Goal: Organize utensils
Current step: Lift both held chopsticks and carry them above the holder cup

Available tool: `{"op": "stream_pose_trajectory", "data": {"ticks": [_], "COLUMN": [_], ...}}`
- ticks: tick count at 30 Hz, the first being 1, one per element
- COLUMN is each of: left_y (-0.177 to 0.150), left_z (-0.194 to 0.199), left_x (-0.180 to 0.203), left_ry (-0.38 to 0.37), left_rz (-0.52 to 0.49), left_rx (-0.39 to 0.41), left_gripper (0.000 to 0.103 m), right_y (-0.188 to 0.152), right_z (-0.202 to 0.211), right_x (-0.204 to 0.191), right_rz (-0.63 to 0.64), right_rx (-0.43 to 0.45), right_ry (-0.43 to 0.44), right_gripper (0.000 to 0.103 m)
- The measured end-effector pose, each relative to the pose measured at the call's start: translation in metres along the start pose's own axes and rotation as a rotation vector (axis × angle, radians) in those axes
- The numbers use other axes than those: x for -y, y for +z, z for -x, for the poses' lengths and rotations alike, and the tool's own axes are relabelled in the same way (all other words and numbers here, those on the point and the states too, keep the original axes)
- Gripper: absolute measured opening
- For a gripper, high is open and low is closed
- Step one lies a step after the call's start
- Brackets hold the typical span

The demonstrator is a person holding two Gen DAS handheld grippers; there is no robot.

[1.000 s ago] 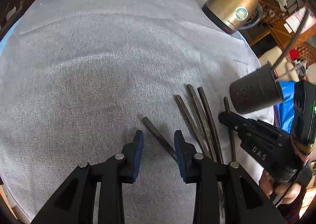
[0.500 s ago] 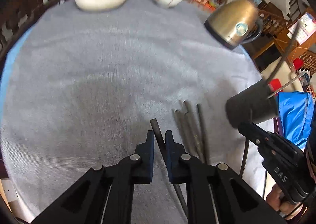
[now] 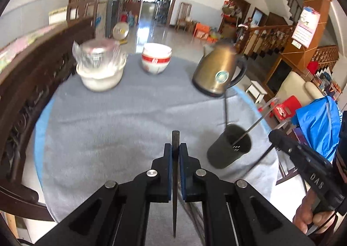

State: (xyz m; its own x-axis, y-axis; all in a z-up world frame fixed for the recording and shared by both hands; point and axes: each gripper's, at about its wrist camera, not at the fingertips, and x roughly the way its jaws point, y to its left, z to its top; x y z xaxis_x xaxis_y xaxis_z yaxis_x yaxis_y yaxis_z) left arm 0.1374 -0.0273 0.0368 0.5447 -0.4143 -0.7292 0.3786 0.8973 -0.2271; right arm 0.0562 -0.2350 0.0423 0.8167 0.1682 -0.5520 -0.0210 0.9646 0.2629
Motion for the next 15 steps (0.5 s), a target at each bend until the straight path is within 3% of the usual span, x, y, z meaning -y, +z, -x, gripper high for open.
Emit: {"op": "stream_pose_trajectory", "data": {"ticks": [6,15], "left_y": [0.011,0.051], "left_z": [0.025,0.059], "left_x": [0.025,0.064], "left_ry": [-0.015,-0.038], "left_rz": [-0.048,-0.101], "left_rx": [0.06,0.184], "left_gripper": [0.007,0.007], "right_y": [0.016,0.036], "right_z": [0.036,0.067], "right_x": [0.013,0.028], "right_rz": [-0.052,-0.112], "right_rx": [0.121,0.233], "right_ry": [-0.012,-0.032], "right_gripper": [0.006,0.006]}}
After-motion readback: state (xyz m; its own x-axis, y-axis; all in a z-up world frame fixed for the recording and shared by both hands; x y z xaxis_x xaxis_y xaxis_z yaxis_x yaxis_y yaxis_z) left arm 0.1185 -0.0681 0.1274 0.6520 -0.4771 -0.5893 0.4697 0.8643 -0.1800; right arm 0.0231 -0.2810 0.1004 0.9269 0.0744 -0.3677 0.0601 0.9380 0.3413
